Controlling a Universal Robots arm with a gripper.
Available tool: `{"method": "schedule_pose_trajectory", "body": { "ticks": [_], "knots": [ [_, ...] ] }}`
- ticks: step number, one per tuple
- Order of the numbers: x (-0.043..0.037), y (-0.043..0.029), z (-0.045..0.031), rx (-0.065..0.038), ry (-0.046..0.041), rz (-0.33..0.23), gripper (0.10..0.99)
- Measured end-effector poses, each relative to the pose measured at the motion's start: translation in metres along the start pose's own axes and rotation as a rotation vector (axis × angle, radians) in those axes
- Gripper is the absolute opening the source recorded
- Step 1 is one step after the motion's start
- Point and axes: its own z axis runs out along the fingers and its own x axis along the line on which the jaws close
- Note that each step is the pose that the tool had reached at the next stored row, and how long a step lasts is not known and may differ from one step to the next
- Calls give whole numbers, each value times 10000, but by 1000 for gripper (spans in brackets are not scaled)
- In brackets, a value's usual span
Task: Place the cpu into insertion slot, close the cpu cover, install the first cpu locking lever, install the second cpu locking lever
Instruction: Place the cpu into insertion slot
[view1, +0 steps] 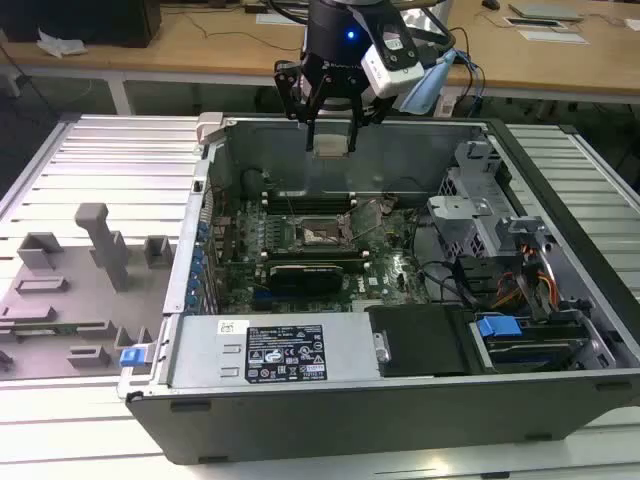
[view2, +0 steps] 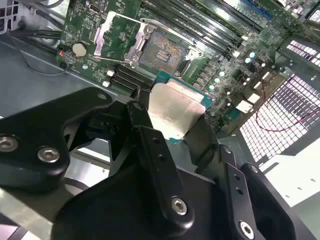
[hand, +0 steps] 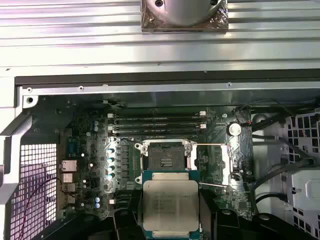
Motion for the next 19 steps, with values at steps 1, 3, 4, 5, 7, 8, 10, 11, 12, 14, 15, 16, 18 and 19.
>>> {"method": "schedule_pose_trajectory", "body": {
  "ticks": [1, 3, 4, 5, 7, 8, 10, 11, 12, 14, 15, 16, 18, 19],
  "knots": [
    [0, 0, 0, 0, 0, 0, 541],
    [0, 0, 0, 0, 0, 0, 541],
    [0, 0, 0, 0, -1, 0, 541],
    [0, 0, 0, 0, -1, 0, 541],
    [0, 0, 0, 0, 0, 0, 541],
    [0, 0, 0, 0, 0, 0, 541],
    [0, 0, 1, 2, 1, 0, 541],
    [0, -1, 8, 1, 0, 0, 541],
    [0, -2, 19, 1, 0, 0, 541],
    [-1, -5, 54, 0, 0, 0, 541],
    [-1, -7, 75, 0, 0, 0, 541],
    [-2, -9, 99, 0, 0, 0, 541],
    [-3, -14, 152, 1, 0, 0, 541],
    [-3, -15, 169, 1, 0, 0, 541]
  ]
}}
